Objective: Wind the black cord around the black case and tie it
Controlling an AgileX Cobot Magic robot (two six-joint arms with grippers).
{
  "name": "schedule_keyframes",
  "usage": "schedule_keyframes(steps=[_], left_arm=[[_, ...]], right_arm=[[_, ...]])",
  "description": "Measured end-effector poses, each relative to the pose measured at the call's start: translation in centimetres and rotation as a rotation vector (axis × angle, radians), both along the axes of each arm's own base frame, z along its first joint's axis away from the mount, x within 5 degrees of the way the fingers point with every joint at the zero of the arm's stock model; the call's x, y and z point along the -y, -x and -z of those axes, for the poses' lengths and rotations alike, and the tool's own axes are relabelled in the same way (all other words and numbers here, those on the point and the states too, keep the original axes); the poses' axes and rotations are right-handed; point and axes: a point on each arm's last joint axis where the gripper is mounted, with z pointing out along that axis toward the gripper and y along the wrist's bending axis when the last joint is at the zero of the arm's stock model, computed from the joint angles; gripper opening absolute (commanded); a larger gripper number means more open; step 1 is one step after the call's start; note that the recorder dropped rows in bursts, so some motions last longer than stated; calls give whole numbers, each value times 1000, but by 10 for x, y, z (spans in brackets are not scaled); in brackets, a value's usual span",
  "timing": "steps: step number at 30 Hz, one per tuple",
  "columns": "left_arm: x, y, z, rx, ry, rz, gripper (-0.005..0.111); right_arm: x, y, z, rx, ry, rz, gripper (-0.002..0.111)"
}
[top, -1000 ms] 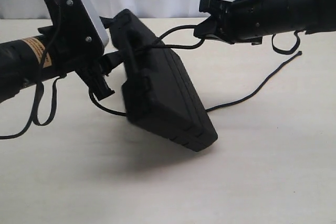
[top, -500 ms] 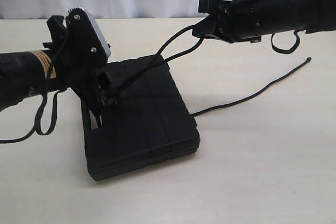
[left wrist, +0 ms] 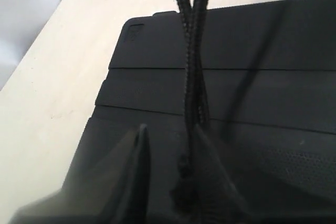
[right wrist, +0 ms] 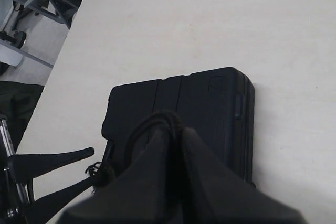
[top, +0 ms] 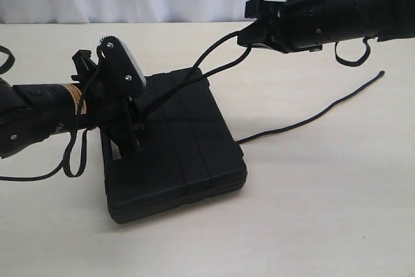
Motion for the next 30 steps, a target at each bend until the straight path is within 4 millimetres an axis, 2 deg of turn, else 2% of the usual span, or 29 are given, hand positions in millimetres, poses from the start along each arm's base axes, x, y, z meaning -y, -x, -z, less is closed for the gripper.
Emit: schedule_keyframes(steps=[9, 13, 15, 17, 21, 25, 30], left_arm=[[18, 8, 0, 19, -47, 127, 29], [19, 8, 0, 29, -48, 136, 30], [19, 7, -1, 40, -40, 137, 34], [20, 6, -2, 55, -28, 141, 43], [22, 4, 9, 41, -35, 154, 55], [23, 2, 18, 45, -48, 166, 55], [17, -5, 17, 59, 29, 43, 55]], right_arm=[[0, 0, 0, 6, 4, -5, 4], [0, 0, 0, 6, 4, -5, 4], [0, 0, 0, 6, 4, -5, 4], [0, 0, 0, 7, 5, -6, 4], [0, 0, 0, 7, 5, -6, 4], [-1, 1, 0, 3, 2, -13, 4], [-1, 1, 0, -1, -2, -22, 4]])
